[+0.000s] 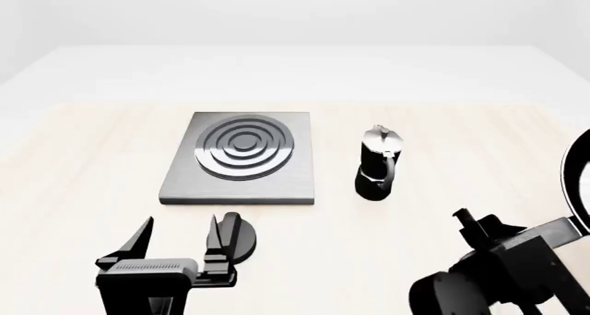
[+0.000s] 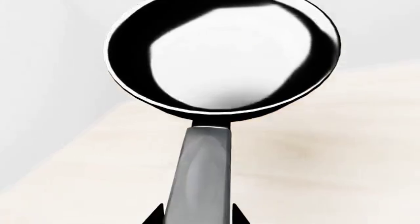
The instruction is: Put the frying pan on the stove.
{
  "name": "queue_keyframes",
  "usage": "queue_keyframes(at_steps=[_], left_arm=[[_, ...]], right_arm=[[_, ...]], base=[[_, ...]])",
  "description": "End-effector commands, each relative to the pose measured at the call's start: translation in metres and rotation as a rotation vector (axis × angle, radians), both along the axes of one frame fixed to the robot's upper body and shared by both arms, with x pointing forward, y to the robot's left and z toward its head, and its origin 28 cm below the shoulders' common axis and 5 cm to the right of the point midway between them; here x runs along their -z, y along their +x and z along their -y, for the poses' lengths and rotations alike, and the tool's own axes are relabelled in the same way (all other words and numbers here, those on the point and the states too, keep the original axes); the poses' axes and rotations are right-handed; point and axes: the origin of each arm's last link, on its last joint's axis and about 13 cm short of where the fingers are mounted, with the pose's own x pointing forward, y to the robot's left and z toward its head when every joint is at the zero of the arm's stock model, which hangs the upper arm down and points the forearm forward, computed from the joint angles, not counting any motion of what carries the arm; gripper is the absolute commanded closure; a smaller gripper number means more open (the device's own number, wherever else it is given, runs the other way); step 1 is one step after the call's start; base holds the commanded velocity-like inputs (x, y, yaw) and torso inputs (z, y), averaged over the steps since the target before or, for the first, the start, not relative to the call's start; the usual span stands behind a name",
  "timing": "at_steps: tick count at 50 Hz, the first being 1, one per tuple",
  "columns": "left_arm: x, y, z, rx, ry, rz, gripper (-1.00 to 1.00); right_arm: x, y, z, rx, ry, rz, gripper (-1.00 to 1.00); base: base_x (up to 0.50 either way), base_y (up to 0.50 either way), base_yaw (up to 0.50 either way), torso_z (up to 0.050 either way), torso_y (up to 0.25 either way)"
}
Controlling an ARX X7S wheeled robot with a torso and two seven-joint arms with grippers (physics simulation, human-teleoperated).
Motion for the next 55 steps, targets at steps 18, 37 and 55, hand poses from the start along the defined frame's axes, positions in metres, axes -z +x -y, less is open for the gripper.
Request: queue_keyframes(at_steps=[18,37,55], left_arm=[[-0.001,0.0,-0.001,-0.001,-0.001,0.002,-1.0],[0.002,-0.001,-0.001,-0.001,-0.005,-0.004,-1.0],[-0.001,0.0,-0.002,-0.005,-0.007,-0.001,-1.0]], right_arm=[[-0.021,0.0,-0.026,-0.301,-0.176,0.128,1.0],[-0.033,0.006,-0.038,-0.442,-0.262,0.156,1.0],[-0.043,0.007,-0.046,-0.634,-0.296,0.2,1.0]], base=[[0.0,0.0,0.0,0.0,0.001],[0.0,0.0,0.0,0.0,0.002],[0.0,0.0,0.0,0.001,0.002]])
